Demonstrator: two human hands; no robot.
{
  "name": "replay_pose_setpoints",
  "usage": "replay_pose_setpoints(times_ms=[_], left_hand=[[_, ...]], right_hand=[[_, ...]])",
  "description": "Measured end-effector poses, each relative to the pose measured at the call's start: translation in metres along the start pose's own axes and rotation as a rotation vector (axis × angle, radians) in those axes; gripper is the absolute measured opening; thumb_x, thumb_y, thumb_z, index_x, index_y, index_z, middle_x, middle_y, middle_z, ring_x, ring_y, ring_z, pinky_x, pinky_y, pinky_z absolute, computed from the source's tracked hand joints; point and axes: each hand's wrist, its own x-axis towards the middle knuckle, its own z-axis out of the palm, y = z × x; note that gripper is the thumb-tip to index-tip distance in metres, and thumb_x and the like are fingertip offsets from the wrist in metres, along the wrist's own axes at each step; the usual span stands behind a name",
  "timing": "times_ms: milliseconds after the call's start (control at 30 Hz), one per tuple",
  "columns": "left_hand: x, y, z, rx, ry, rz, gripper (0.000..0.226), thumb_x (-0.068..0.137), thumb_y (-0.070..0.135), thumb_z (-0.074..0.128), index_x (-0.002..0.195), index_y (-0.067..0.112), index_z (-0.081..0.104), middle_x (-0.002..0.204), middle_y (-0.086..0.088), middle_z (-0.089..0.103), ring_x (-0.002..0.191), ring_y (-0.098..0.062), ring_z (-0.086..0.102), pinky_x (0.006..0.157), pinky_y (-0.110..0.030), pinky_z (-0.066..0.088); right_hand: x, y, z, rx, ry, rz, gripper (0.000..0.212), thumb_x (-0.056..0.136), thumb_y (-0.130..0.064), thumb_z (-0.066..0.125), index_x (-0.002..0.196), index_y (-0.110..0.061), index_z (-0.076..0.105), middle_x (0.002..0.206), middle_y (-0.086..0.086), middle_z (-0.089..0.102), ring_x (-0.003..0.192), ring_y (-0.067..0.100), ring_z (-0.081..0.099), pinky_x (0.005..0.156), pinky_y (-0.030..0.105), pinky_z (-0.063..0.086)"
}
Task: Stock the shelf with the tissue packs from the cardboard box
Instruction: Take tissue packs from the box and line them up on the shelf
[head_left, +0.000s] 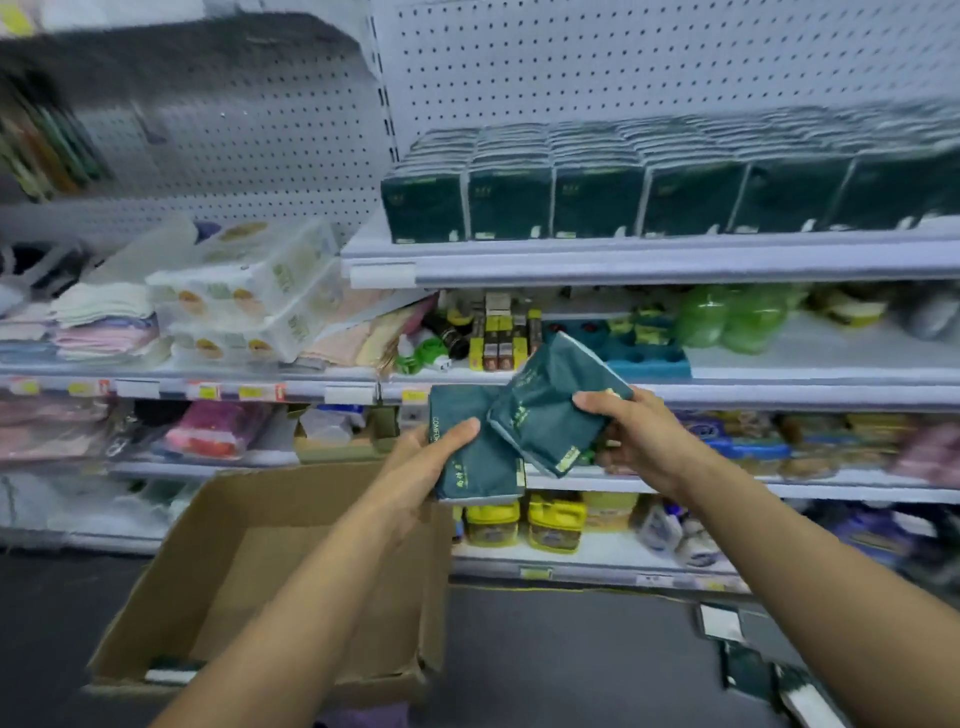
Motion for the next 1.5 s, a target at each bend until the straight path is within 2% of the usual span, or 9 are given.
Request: replay_pose_setpoints(times_ms=[333, 433, 567, 667, 767, 833, 967, 1300, 1500], left_hand=[[0.02, 0.013, 0.261, -0.053, -0.136, 0.065, 0.025, 0.088, 0.023, 0.07, 0.111, 0.016, 0.065, 0.098, -0.005, 0.076, 0.085, -0.021, 0.073, 0.07, -0.033, 0.059], [0.026, 0.019, 0.325, -0.027, -0.178, 0.107, 0.022, 0.088, 0.022, 0.07, 0.109, 0.016, 0.065, 0.093, -0.003, 0.077, 0.081, -0.019, 0.073, 0.067, -0.031, 0.058], [0.035, 0.032, 0.388, -0.005, -0.225, 0.143, 0.03, 0.087, 0.026, 0.072, 0.113, 0.016, 0.064, 0.1, -0.005, 0.076, 0.093, -0.025, 0.072, 0.084, -0.04, 0.057], [0.047, 0.045, 0.416, 0.017, -0.222, 0.175, 0.028, 0.087, 0.027, 0.072, 0.112, 0.018, 0.065, 0.1, -0.003, 0.076, 0.09, -0.021, 0.073, 0.075, -0.034, 0.057], [0.065, 0.056, 0.433, 0.091, -0.234, 0.204, 0.027, 0.089, 0.027, 0.071, 0.113, 0.018, 0.064, 0.1, -0.001, 0.076, 0.085, -0.018, 0.073, 0.063, -0.028, 0.056], [0.077, 0.063, 0.442, 0.157, -0.246, 0.229, 0.029, 0.089, 0.026, 0.071, 0.115, 0.017, 0.064, 0.102, -0.002, 0.075, 0.086, -0.018, 0.073, 0.062, -0.027, 0.057], [0.104, 0.08, 0.462, 0.141, -0.263, 0.278, 0.028, 0.09, 0.024, 0.069, 0.117, 0.017, 0.063, 0.106, -0.001, 0.075, 0.09, -0.018, 0.073, 0.067, -0.028, 0.058], [0.161, 0.11, 0.498, 0.17, -0.382, 0.299, 0.028, 0.089, 0.02, 0.071, 0.115, 0.014, 0.063, 0.102, -0.004, 0.075, 0.089, -0.02, 0.073, 0.066, -0.028, 0.059], [0.174, 0.114, 0.508, 0.171, -0.392, 0.266, 0.03, 0.089, 0.025, 0.07, 0.116, 0.013, 0.063, 0.102, -0.003, 0.076, 0.091, -0.021, 0.073, 0.069, -0.029, 0.059]], right_hand=[[-0.055, -0.05, -0.244, 0.098, 0.155, -0.108, 0.024, 0.089, -0.015, 0.065, 0.112, -0.009, 0.058, 0.085, 0.011, 0.072, 0.061, 0.024, 0.067, 0.046, 0.029, 0.053], [-0.064, -0.065, -0.302, 0.09, 0.233, -0.144, 0.014, 0.093, -0.025, 0.061, 0.1, -0.013, 0.062, 0.083, 0.005, 0.071, 0.068, 0.023, 0.069, 0.049, 0.031, 0.054], [-0.073, -0.089, -0.366, -0.034, 0.387, -0.212, 0.016, 0.089, -0.032, 0.066, 0.077, -0.021, 0.063, 0.078, 0.0, 0.061, 0.073, 0.016, 0.052, 0.059, 0.029, 0.038], [-0.073, -0.104, -0.402, 0.048, 0.426, -0.258, 0.022, 0.088, -0.026, 0.068, 0.067, -0.022, 0.061, 0.064, -0.005, 0.054, 0.061, 0.014, 0.043, 0.052, 0.025, 0.029], [-0.064, -0.117, -0.429, 0.088, 0.452, -0.332, 0.021, 0.091, -0.016, 0.065, 0.072, -0.018, 0.056, 0.058, -0.008, 0.058, 0.064, 0.017, 0.055, 0.055, 0.027, 0.043], [-0.053, -0.123, -0.444, 0.091, 0.497, -0.375, 0.014, 0.09, -0.011, 0.066, 0.08, -0.013, 0.056, 0.064, -0.003, 0.062, 0.071, 0.02, 0.062, 0.066, 0.035, 0.055], [-0.018, -0.135, -0.473, 0.034, 0.632, -0.426, 0.018, 0.088, -0.009, 0.069, 0.098, -0.013, 0.055, 0.082, 0.009, 0.066, 0.074, 0.021, 0.064, 0.073, 0.038, 0.056], [0.076, -0.175, -0.51, -0.443, 0.6, -0.408, 0.019, 0.088, -0.015, 0.07, 0.103, -0.013, 0.059, 0.095, 0.007, 0.069, 0.089, 0.023, 0.065, 0.075, 0.031, 0.049], [0.109, -0.175, -0.532, -0.668, 0.608, -0.332, 0.017, 0.082, -0.032, 0.073, 0.091, -0.023, 0.062, 0.084, 0.006, 0.07, 0.083, 0.028, 0.066, 0.081, 0.05, 0.054]])
